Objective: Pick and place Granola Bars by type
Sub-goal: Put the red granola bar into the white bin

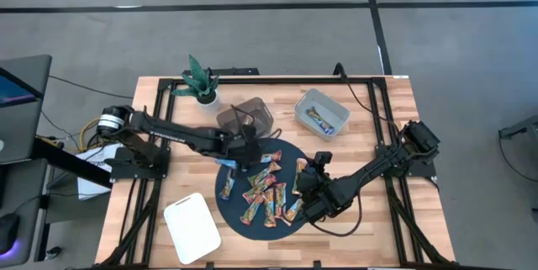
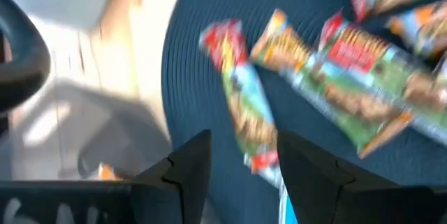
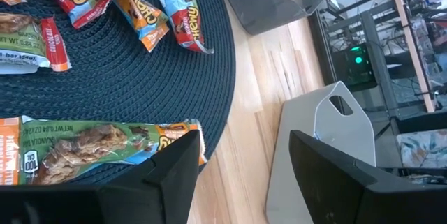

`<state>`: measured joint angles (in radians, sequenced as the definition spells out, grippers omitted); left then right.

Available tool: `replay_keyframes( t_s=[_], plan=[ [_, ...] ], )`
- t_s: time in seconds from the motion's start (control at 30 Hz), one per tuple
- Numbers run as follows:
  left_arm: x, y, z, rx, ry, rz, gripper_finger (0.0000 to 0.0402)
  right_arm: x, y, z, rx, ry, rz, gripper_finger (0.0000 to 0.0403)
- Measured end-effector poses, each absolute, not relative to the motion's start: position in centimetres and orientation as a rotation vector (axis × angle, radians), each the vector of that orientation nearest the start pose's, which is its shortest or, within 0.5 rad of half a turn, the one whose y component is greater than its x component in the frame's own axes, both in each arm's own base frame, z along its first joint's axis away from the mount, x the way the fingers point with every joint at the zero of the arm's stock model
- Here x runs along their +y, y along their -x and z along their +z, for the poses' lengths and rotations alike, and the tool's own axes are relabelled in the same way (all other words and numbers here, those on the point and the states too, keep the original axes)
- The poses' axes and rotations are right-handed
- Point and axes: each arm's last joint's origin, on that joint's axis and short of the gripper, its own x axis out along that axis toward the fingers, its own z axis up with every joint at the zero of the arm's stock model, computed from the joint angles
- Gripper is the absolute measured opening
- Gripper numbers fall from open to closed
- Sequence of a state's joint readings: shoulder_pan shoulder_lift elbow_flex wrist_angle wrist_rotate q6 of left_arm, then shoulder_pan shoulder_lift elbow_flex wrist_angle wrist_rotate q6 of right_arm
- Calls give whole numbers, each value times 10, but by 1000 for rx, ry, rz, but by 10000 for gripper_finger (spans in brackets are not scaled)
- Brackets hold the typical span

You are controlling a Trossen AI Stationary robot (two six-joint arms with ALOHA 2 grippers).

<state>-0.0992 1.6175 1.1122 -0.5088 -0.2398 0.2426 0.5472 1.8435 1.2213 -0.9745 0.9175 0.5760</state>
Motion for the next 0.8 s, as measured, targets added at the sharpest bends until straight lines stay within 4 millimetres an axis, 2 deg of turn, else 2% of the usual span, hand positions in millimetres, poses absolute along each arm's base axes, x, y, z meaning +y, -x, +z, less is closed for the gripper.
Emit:
replay_keyframes(
  t_s=[0.1, 0.27, 0.43, 0.6, 0.8],
  plan=[
    [-31, -332, 219, 947, -419, -20, 158, 148, -288, 178, 1018, 566, -590, 214],
    [-29, -348, 206, 887, -426, -21, 158, 149, -289, 178, 1012, 559, -585, 214],
    [-19, -359, 184, 924, -429, -7, 158, 149, -289, 177, 1018, 567, -584, 214],
    [-6, -362, 175, 946, -378, -10, 158, 149, -289, 177, 1017, 567, -584, 214],
    [0, -365, 166, 960, -316, -55, 158, 149, -289, 177, 1017, 566, -584, 214]
  ],
)
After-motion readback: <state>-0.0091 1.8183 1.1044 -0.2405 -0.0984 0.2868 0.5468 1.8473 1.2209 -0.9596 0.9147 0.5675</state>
